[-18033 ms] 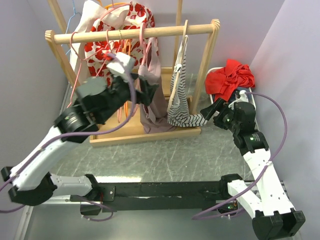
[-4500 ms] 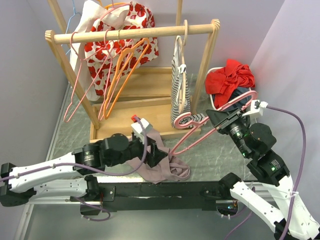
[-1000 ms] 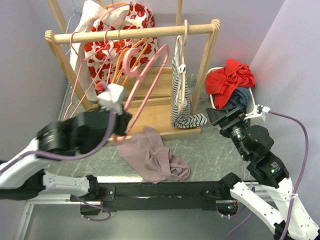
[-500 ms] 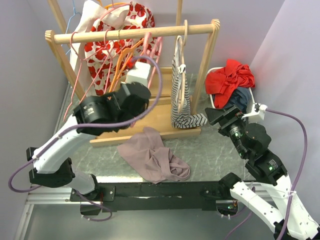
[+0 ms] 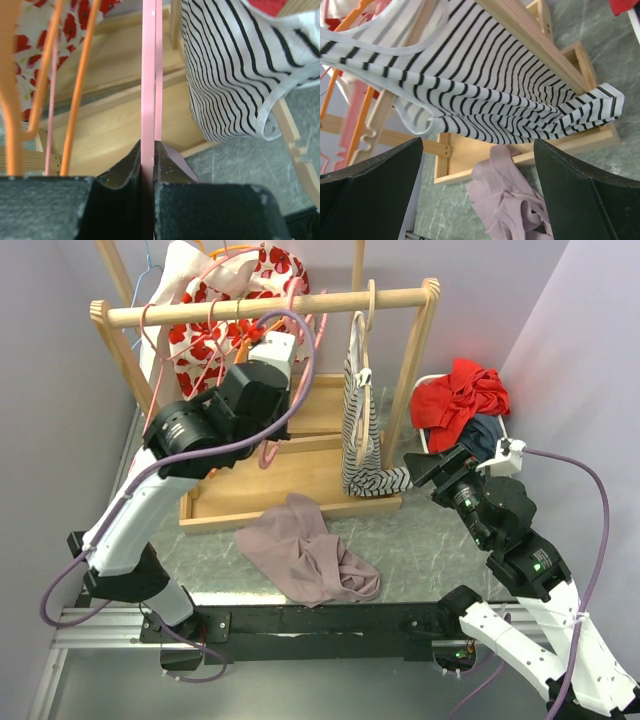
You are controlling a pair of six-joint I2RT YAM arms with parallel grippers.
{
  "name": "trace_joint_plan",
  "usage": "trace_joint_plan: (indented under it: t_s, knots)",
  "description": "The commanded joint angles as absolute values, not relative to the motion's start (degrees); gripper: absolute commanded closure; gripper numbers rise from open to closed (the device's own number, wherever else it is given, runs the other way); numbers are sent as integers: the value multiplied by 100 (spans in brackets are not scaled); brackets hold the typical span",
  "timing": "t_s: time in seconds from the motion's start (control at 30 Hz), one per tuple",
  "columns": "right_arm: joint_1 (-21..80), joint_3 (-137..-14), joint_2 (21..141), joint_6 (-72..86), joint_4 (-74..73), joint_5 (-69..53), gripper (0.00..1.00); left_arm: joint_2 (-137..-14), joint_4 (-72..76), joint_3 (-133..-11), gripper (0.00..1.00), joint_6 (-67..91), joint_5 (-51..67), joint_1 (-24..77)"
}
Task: Remove the tank top from the hanger
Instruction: Place the hanger at the clothesline.
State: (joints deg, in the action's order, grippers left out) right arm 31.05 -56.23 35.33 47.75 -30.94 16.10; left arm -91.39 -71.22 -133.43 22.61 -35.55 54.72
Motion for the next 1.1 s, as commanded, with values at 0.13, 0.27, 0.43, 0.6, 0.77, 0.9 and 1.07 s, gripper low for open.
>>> trace_joint_plan:
  t_s: [0.13,0.27,0.43,0.6,0.77,0.9,1.07]
  knots:
    - [3067,-5801,3480,4544,-2883,1354,0,-9360,-7102,-13237,99,2171,-3164,5089]
    - [3067,-5704,3507,4579,-2857,1257,0,-9255,-7023,-13044,99,2215,-3085,5045]
    - [3067,-5616,3498,4457,-2760,1056,0,-9028,-6874,-12639,62,2276,-2962,5045]
    - [3076,-5669,3551,4044,-3075,940,0,-8456,-6294,-11937,38,2285,-2786,5045]
    - [3076,-5459,3595,3920,-3699,695,0,-7964,-6012,-11664,18,2259,-2777,5045]
    - [3067,-4976,3490,4008,-3867,396,0,-7455,-5653,-11191,10,2145,-2629,5045]
    - [3067,-4536,3542,3815,-3902,-289,0,-5979,-4370,-10100,1,1969,-2154,5054]
